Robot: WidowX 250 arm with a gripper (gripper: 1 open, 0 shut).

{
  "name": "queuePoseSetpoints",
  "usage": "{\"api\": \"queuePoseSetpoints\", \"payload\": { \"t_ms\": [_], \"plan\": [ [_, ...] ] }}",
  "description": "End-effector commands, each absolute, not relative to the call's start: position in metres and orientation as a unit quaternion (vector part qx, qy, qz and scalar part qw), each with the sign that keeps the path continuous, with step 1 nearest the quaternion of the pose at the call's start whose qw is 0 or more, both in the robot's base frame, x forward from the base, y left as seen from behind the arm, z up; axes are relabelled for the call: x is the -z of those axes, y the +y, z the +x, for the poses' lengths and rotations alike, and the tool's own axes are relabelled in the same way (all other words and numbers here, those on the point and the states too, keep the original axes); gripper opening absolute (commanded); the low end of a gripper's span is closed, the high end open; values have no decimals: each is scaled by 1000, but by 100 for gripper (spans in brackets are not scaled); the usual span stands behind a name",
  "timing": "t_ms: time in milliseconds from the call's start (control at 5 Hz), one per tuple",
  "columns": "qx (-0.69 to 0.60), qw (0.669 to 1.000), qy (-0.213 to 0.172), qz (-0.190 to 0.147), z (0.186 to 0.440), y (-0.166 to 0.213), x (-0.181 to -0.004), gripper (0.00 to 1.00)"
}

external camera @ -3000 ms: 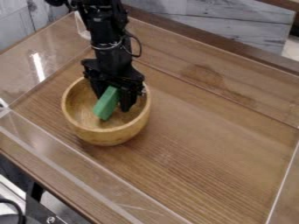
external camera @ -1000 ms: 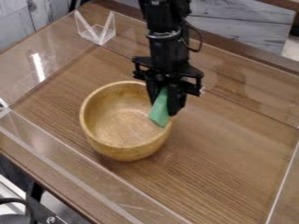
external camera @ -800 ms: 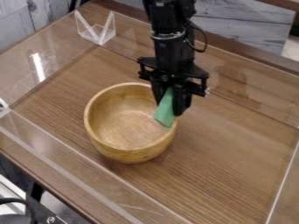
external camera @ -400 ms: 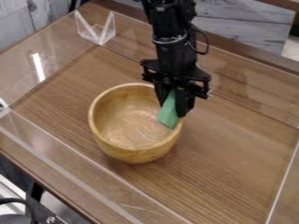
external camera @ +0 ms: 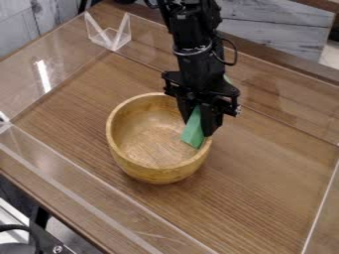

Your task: Remove the green block from inside the brown bowl and put it on the table

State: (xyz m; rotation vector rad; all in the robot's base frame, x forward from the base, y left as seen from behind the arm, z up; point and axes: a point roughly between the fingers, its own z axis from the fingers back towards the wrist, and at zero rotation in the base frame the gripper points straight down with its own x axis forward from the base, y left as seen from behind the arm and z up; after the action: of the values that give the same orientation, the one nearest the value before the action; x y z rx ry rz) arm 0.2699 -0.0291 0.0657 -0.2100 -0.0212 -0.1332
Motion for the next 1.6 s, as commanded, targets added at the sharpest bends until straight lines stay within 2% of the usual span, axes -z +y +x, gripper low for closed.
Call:
{"api": "queuePoseSetpoints", "payload": {
  "t_ms": [0,600,1400],
  "plan": [
    [76,991,-32,-105,276,-29,-70,0],
    [79,990,-31,-109,276,-24,-58,0],
    [83,988,22,-127,259,-49,-67,0]
  ]
}}
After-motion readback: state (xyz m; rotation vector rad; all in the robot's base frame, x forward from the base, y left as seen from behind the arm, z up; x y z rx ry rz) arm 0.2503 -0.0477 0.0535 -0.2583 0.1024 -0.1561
